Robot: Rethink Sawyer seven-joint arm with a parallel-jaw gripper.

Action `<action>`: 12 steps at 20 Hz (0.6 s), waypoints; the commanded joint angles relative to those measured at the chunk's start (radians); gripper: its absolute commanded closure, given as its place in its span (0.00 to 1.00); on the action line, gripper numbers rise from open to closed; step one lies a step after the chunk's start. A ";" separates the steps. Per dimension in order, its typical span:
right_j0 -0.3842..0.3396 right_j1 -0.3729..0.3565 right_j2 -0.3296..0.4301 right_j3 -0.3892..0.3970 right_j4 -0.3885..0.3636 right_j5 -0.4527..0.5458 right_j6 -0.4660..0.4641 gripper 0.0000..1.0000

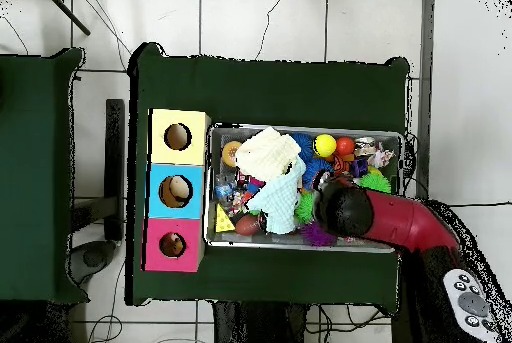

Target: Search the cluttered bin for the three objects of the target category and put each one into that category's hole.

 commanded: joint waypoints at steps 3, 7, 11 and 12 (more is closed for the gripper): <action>-0.093 0.035 0.150 -0.046 -0.073 -0.003 -0.114 0.00; -0.128 0.046 0.182 -0.056 -0.091 0.010 -0.126 0.00; -0.137 0.051 0.186 -0.060 -0.108 0.007 -0.120 0.00; -0.138 0.052 0.188 -0.061 -0.111 0.008 -0.117 0.00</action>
